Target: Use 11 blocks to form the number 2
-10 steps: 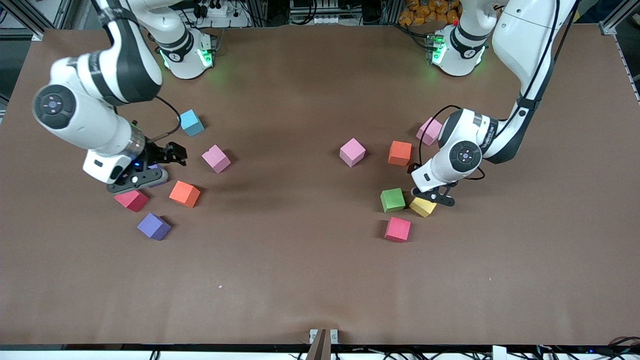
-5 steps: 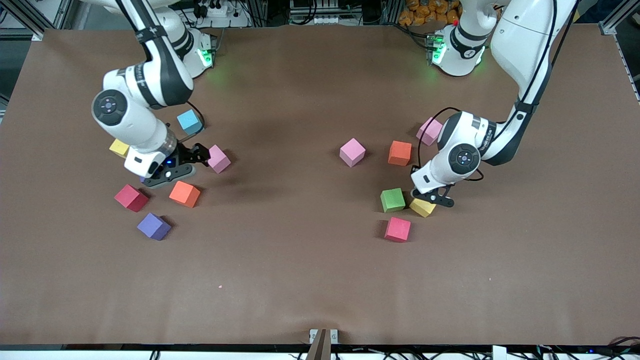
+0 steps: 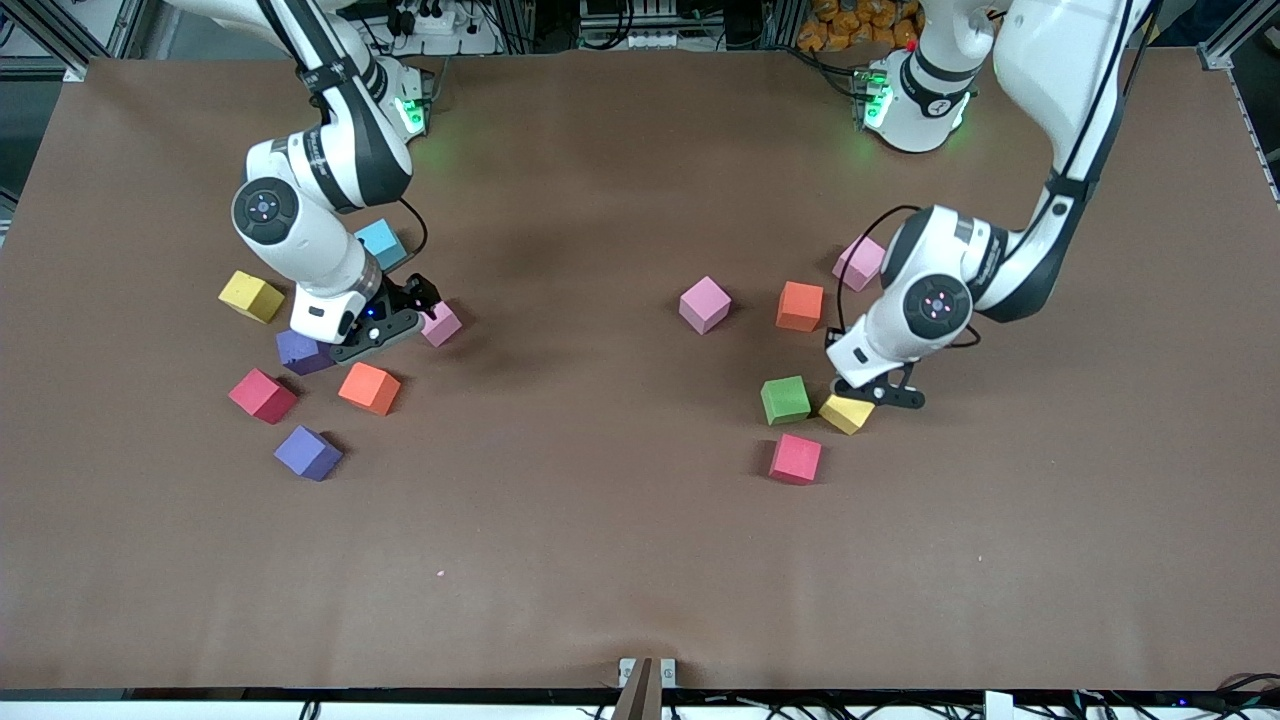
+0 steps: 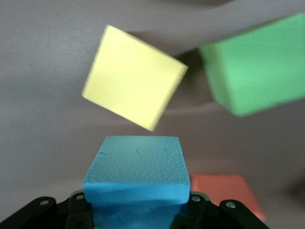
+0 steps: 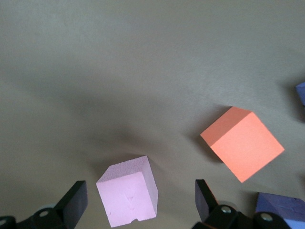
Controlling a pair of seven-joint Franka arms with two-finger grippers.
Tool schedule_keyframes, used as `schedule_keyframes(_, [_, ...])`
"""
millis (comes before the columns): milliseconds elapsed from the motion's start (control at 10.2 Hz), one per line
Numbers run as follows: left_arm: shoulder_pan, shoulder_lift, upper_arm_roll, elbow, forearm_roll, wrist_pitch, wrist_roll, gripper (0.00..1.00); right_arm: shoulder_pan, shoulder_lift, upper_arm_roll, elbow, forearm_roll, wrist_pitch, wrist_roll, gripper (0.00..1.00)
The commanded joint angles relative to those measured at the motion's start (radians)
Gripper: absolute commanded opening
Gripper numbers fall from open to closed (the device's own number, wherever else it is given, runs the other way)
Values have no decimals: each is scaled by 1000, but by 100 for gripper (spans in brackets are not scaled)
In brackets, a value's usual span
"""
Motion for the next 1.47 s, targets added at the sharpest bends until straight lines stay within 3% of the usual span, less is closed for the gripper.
schedule_keyframes(0, [-3,-27,-114,64,18,-102,-186,37,53,2,-5,-93,18,114,-68,100])
schedule_keyframes(393, [-82,34,-280,145,11,-137,-481,37,96,42,-6,-124,18,167,-145,100])
schedule_keyframes(687, [-246,166,-280,230,22,-83,-625,37,57,82,-6,-127,18,206,-240,100])
schedule_keyframes(982, [-320,285,-279,320,22,-23,-728,37,56,108,-5,-170,20,294,-239,100])
schedule_keyframes(1080, [-381,341,-274,380,28,-22,-752,37,54,111,-5,-170,20,296,-239,100])
schedule_keyframes(1178, [-451,385,-227,417,27,-20,-757,37,54,114,-6,-172,20,295,-242,100])
schedule_keyframes(1374, [-628,415,-79,434,21,44,-794,37,56,122,-6,-173,20,295,-243,100])
